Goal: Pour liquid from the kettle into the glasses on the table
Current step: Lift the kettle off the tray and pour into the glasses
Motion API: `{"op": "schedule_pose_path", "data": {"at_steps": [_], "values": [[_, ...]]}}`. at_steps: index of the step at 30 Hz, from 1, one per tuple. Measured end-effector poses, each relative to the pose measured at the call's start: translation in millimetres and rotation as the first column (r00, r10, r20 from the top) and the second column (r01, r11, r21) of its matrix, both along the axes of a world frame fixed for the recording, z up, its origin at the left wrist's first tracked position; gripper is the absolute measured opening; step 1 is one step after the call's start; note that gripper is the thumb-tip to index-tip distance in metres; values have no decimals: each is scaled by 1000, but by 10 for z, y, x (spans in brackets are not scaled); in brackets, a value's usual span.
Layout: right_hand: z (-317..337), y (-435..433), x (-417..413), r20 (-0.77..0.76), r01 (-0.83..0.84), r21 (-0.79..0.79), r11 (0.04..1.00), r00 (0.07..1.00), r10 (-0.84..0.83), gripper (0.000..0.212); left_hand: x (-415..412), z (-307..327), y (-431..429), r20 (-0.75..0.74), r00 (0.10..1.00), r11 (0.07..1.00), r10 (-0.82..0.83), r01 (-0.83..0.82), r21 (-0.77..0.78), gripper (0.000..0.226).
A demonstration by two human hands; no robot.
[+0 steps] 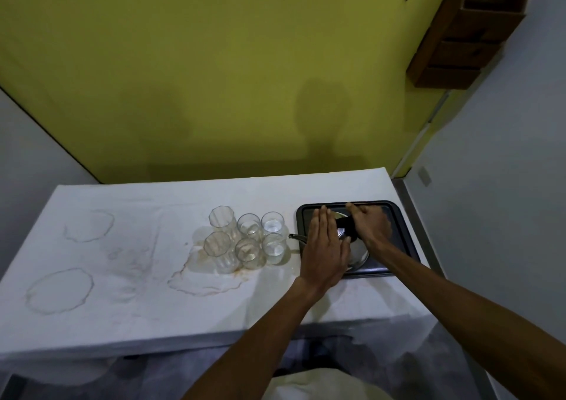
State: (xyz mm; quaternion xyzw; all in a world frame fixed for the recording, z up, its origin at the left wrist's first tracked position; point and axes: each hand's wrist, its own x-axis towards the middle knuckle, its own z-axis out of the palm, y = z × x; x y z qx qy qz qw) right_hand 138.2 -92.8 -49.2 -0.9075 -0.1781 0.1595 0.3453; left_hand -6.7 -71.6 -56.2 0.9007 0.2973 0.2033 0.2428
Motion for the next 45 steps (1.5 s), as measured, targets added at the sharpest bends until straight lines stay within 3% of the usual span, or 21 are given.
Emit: {"op": "schedule_pose_path", "data": {"at_steps": [7,18,24,27,34,45], "values": [[-53,-40,7,-37,3,16,1000,999,-3,45,-2,-21,-25,-31,999,1000,-7,7,-6,61],[-137,-73,-24,-359,186,342,921,932,-55,41,25,144,-4,-132,991,973,-6,37,229,62],[58,131,-38,-332,115,392,913,943,24,34,5,321,81,-99,992,972,80,-55,229,65],[170,251,-62,-249,17,338,941,966,72,49,-61,383,137,-38,994,980,104,-96,174,65],[324,473,-261,-114,-82,162,983,988,101,56,-263,404,253,53,985,978,162,-167,125,63],[322,493,-451,-41,-157,25,987,987,158,58,-443,204,300,40,987,984,156,-159,82,60]]}}
